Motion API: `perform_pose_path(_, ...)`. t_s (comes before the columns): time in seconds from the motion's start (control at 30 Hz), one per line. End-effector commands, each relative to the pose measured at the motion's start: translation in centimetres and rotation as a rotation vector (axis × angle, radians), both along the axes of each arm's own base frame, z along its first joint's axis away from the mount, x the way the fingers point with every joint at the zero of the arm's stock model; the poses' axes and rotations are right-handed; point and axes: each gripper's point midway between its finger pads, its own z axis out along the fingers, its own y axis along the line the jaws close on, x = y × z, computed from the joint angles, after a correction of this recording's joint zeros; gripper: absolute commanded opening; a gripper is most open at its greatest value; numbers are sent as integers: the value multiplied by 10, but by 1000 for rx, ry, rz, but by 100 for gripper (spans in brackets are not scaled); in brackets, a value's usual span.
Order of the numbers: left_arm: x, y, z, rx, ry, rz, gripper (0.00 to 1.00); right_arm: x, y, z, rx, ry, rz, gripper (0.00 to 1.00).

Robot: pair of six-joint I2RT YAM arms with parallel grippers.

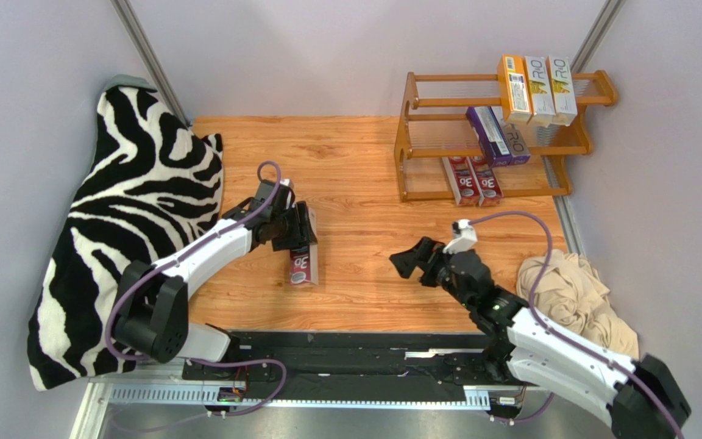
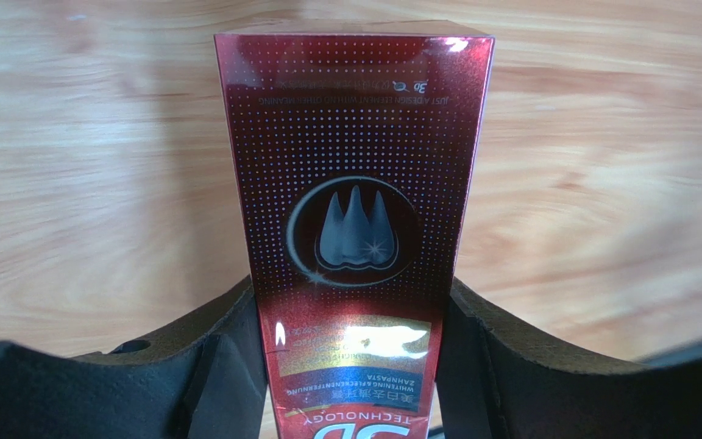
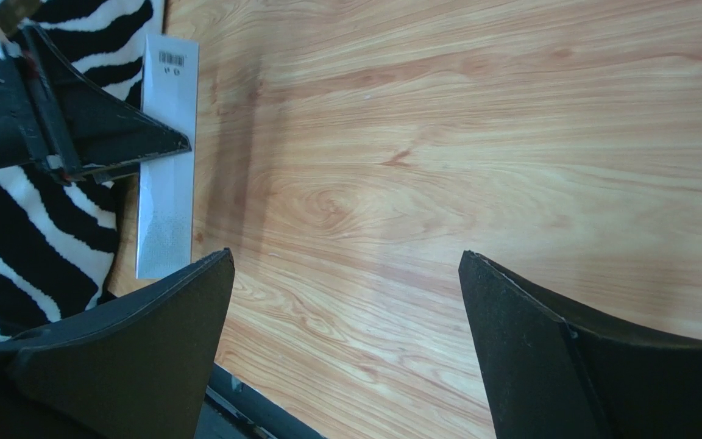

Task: Place and organize the toothpastes onto the shelf
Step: Pick up the toothpaste from the center of the board.

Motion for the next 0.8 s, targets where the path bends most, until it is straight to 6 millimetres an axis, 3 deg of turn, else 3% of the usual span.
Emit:
perform_pose_path(0.0, 2, -38, 46, -254, -104, -3, 47, 15, 50, 63, 153, -171, -23, 100)
perform_pose_path(0.03, -1, -45, 57, -312, -112, 5, 47, 14, 59, 55, 120, -164, -14, 99)
perform_pose_path(0.1, -2, -49, 67, -343, -132, 8, 48, 4, 84, 74, 142, -208, 23, 99)
perform_pose_path(0.23, -9, -55, 84, -353, -167, -4, 49, -3, 120, 87, 164, -229, 100, 99)
perform_pose_path(0.3, -11, -54, 89, -345, -172, -7, 50, -6, 136, 85, 161, -219, 149, 98)
perform_pose_path(0.33, -11, -54, 92, -341, -178, -9, 50, -6, 144, 95, 180, -228, 165, 97)
perform_pose_path(0.4, -12, -54, 94, -334, -179, -20, 50, -9, 157, 89, 145, -208, 213, 97)
perform_pose_path(0.43, -13, -54, 95, -333, -177, -22, 50, -7, 166, 100, 153, -213, 224, 97)
perform_pose_path(0.5, -12, -55, 98, -341, -186, -21, 50, -8, 175, 83, 101, -166, 250, 96)
perform_pose_path(0.77, -14, -59, 121, -370, -223, -41, 50, -11, 201, 68, 53, -88, 323, 91)
